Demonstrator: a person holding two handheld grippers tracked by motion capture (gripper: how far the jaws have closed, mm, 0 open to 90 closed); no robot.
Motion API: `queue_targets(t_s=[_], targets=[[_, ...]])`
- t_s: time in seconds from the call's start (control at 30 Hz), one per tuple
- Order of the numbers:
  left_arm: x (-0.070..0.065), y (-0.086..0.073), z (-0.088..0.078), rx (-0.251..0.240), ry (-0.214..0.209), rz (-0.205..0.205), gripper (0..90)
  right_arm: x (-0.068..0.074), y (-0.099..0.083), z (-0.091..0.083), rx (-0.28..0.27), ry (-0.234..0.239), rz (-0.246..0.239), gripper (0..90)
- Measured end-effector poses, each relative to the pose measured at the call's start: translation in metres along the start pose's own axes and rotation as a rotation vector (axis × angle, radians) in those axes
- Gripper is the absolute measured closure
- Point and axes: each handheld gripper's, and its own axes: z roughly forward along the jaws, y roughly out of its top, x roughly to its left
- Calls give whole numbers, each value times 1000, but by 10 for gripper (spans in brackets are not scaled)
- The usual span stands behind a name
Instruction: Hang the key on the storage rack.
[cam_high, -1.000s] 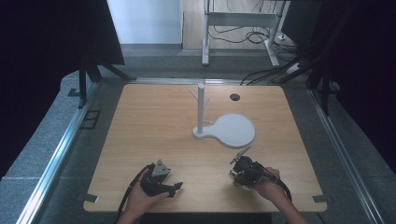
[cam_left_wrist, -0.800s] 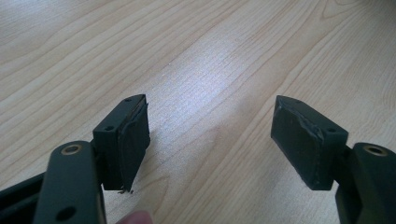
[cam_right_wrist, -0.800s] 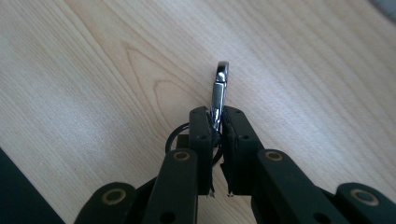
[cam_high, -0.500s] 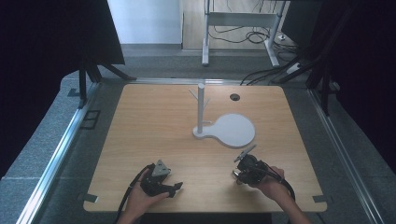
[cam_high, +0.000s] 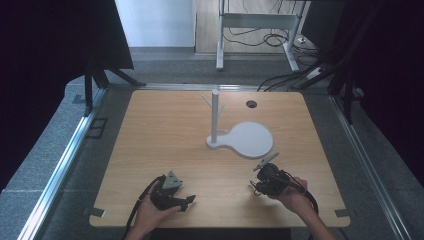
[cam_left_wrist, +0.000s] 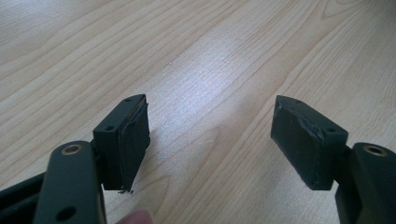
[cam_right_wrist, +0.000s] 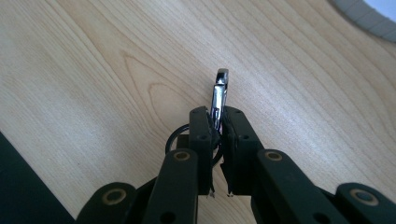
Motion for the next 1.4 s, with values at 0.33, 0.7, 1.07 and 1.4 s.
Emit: queue_targets(t_s=[0.33,0.7,1.07,1.4], targets=[[0,0,0,0,1,-1,285,-4,4,-18,-59,-15,4,830],[1,0,0,3,2,3,286,-12,14,-32,-79,-33,6,830],[1,0,1,0,3,-3,286,-18,30,-45,-97,-63,3,830],[2,-1,1,2,3,-4,286,-28,46,-50,-105,-71,10,830]])
